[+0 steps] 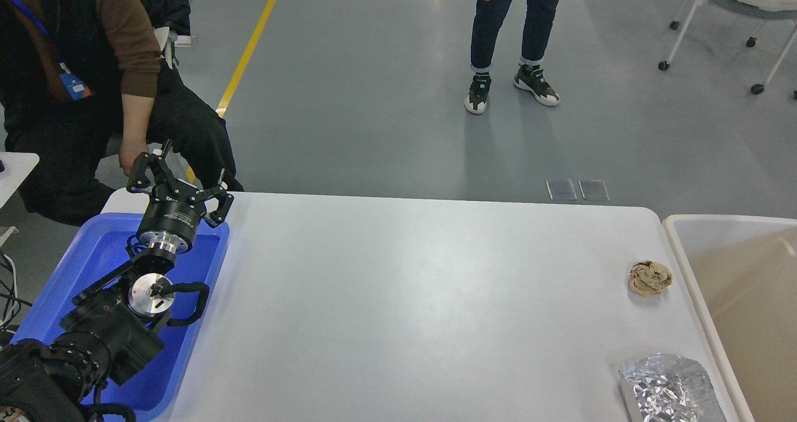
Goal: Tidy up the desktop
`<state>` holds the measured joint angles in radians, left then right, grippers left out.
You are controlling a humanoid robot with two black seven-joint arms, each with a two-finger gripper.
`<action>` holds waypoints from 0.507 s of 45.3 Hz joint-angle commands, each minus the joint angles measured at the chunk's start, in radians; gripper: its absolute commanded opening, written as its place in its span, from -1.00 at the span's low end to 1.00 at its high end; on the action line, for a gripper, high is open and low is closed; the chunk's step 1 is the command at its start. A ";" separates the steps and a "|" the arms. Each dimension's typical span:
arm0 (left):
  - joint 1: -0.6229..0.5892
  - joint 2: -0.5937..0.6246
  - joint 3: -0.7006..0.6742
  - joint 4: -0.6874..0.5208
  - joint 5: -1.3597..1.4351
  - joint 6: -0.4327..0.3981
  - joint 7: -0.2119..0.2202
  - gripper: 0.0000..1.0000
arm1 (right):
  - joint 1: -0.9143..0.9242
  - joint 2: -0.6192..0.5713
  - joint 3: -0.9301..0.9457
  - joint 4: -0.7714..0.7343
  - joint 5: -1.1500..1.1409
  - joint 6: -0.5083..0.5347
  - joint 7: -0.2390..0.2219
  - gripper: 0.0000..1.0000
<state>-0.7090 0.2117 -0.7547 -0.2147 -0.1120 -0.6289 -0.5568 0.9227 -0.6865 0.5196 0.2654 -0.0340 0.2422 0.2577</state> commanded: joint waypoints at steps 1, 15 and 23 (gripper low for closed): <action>0.000 0.000 0.000 0.000 0.000 0.000 0.000 1.00 | -0.010 -0.128 0.192 0.325 -0.012 0.017 0.001 1.00; 0.000 0.000 0.000 0.000 0.000 0.000 0.000 1.00 | -0.113 -0.032 0.215 0.434 -0.015 0.015 0.001 1.00; 0.000 0.000 0.000 0.000 0.000 0.000 0.000 1.00 | -0.231 0.099 0.293 0.443 -0.017 0.020 0.001 1.00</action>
<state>-0.7086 0.2117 -0.7547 -0.2148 -0.1120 -0.6290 -0.5568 0.8143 -0.7102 0.7248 0.6493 -0.0473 0.2576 0.2592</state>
